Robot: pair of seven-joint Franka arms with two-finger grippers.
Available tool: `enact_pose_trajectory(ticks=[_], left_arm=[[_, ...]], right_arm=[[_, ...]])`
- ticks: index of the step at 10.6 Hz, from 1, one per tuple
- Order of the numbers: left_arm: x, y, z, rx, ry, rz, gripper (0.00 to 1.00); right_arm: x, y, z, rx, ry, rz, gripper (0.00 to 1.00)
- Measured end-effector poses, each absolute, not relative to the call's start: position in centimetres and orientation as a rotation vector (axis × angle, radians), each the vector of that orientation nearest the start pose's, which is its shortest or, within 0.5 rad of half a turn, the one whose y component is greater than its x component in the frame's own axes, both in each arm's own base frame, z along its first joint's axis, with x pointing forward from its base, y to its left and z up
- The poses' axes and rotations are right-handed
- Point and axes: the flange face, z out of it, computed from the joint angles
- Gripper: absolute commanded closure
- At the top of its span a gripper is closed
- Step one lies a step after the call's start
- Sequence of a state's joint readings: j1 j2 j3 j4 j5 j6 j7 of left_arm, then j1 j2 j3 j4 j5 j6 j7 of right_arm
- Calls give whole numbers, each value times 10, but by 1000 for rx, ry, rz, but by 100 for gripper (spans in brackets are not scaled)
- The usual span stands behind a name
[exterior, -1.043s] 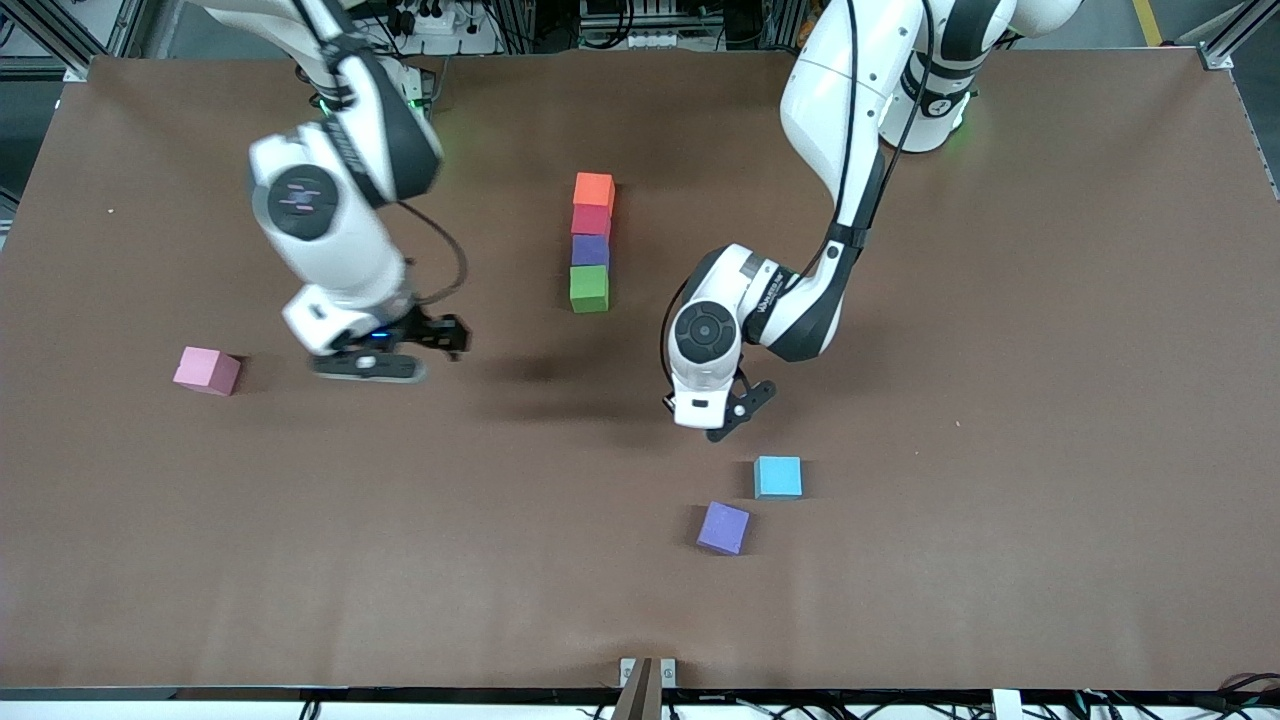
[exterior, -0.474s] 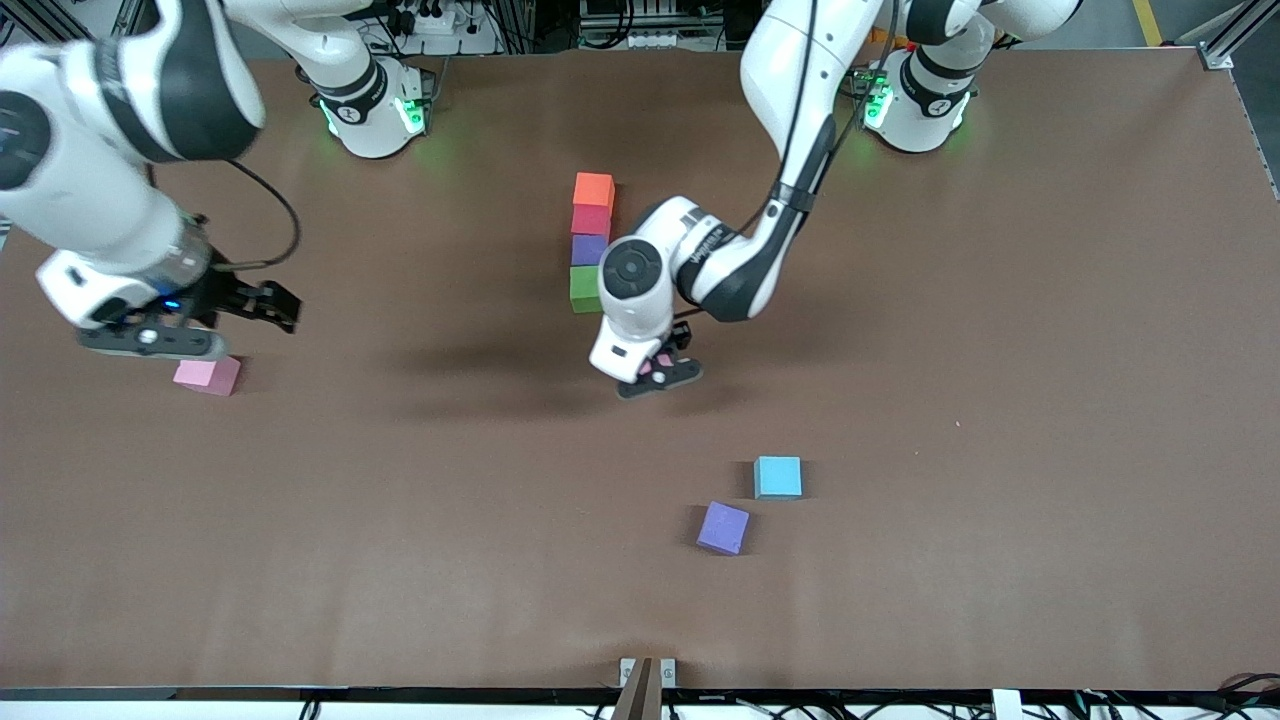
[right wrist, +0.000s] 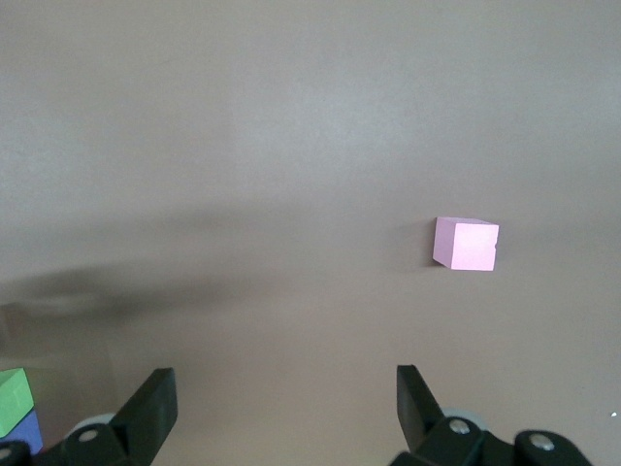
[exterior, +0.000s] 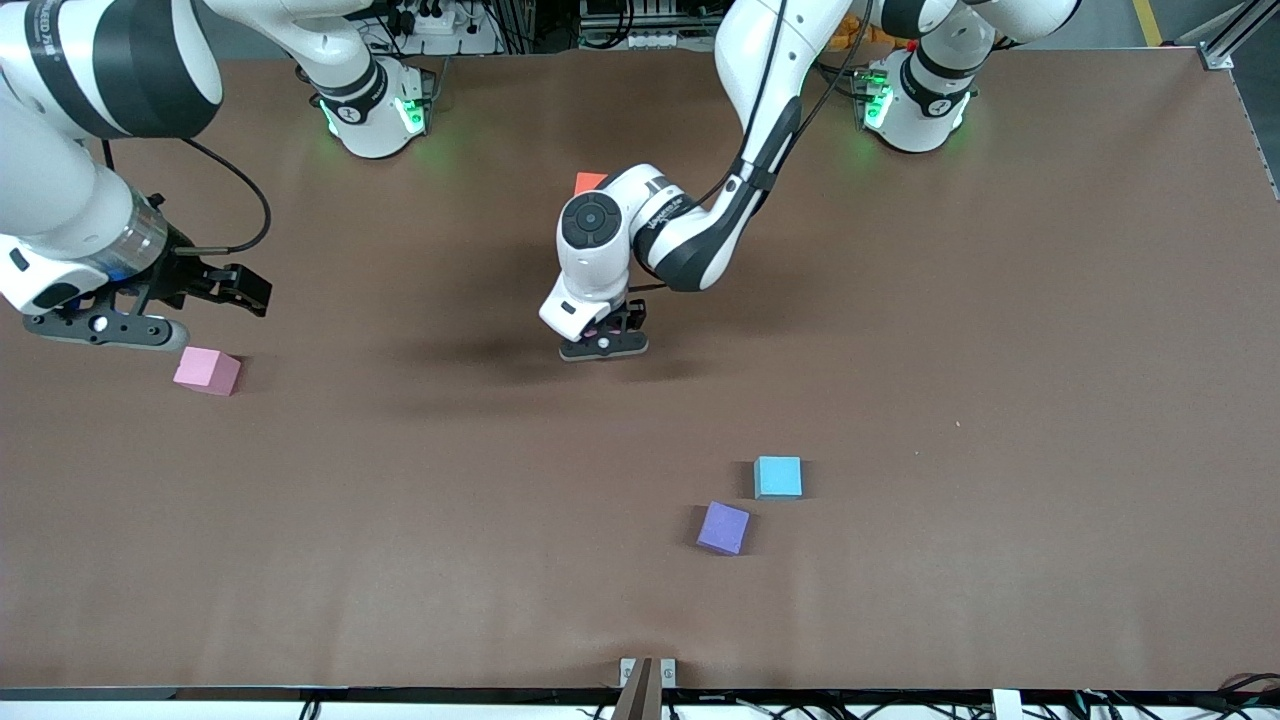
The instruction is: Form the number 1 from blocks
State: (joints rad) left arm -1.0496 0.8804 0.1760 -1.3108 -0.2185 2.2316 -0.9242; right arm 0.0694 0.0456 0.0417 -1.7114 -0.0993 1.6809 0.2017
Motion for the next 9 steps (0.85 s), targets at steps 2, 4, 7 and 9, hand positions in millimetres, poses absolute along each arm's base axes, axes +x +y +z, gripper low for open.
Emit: enact_pose_trajectory(ticks=[2, 4, 7, 9], left_arm=[[446, -603, 206, -3205, -166, -3, 100], [438, -608, 201, -3205, -145, -3, 100], [428, -615, 198, -3202, -120, 1, 100], [425, -616, 195, -3199, -112, 4, 100]], right_arm=[[573, 27, 546, -3238, 80, 56, 0], [576, 17, 547, -3216, 87, 31, 0], [578, 7, 560, -3198, 70, -9, 0], [576, 4, 603, -3196, 68, -55, 0]])
